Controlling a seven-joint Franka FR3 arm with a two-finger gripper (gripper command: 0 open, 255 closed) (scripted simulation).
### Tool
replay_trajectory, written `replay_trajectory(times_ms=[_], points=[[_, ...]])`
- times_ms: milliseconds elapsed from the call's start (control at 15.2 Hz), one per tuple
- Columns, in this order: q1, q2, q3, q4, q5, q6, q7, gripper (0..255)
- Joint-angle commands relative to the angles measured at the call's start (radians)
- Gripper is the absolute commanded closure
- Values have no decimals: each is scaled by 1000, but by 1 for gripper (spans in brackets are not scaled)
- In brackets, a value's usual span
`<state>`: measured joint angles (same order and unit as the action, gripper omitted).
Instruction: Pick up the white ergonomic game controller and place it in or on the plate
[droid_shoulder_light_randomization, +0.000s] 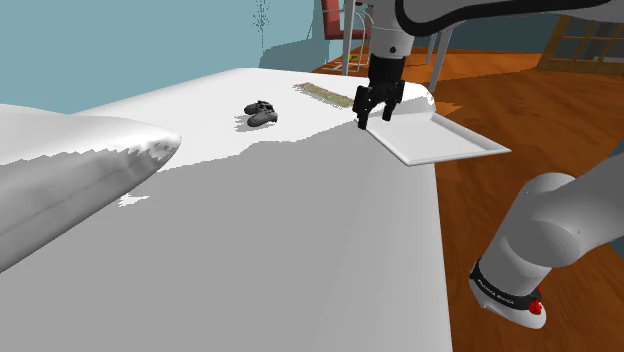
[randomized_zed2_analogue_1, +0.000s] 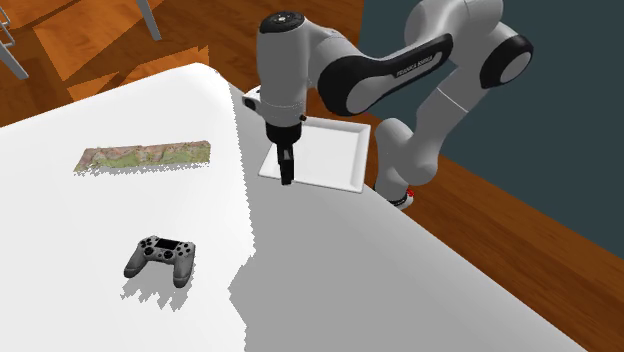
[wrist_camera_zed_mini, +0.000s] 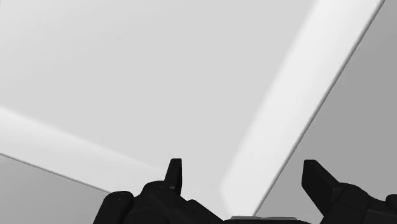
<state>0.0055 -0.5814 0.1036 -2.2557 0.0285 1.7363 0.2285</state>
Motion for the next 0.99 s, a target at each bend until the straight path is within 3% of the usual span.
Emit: replay_trajectory(times_ms=[0,462,924], points=[[-3,61,28,35,8,46,55,0],[-15,275,125,232,-12,122,259,0],[-14,518,200,503,-102,139,467,0]])
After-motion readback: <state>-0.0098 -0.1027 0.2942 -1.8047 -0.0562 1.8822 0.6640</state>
